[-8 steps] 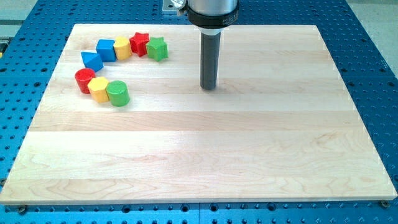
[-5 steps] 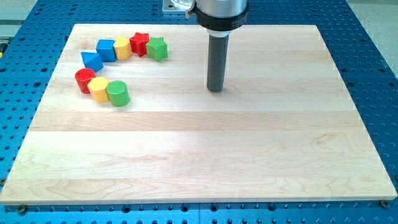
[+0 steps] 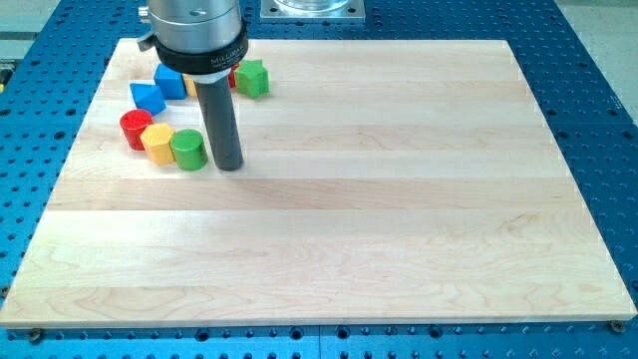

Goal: Move the green circle to the bottom right of the yellow hexagon

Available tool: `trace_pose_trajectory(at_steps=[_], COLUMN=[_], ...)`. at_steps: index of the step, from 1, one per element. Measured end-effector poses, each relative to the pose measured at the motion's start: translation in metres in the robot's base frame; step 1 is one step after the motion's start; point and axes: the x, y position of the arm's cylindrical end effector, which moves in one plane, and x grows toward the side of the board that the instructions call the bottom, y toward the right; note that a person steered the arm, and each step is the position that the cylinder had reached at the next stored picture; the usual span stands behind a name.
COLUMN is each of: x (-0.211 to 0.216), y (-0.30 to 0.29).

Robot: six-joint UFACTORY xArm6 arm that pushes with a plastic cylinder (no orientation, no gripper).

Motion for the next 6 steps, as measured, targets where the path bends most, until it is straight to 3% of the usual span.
trace_pose_trajectory(at_steps=[2,3,4,5,6], x=[-0.035,-0.023,0.065,0.068,0.042], y=[-0.005,-0.022,-0.021,-0.073,-0.122])
